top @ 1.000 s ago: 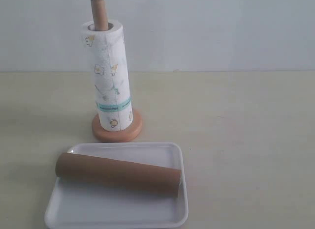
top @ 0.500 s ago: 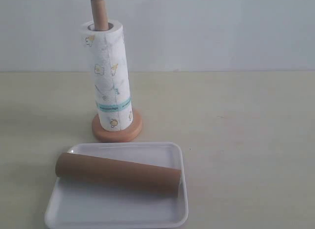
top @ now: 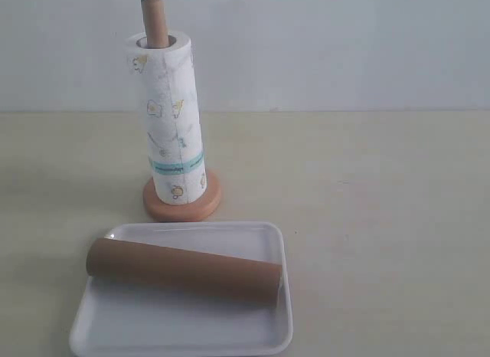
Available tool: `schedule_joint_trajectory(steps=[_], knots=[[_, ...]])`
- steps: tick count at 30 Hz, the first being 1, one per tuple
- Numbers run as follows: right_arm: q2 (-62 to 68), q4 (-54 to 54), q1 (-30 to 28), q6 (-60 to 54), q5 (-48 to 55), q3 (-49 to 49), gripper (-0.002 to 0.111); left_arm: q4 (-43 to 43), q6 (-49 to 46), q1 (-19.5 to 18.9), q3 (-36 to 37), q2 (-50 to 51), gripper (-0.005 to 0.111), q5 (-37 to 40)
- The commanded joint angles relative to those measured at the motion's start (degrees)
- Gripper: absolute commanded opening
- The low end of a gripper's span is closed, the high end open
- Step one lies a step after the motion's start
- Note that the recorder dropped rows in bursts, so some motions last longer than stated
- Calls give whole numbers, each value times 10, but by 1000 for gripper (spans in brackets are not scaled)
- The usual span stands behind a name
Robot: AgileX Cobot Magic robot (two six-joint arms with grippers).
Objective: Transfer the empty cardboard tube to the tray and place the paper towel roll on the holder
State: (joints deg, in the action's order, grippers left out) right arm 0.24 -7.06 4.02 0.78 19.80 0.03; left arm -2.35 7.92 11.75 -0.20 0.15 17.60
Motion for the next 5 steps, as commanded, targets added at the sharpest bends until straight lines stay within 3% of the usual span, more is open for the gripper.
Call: schedule_joint_trajectory(steps=[1, 5], knots=[[-2, 2, -4, 3, -2, 0, 1, 4, -1, 2, 2, -1, 4, 0], [-2, 2, -4, 3, -2, 0, 1, 4, -1, 2, 2, -1, 4, 0]])
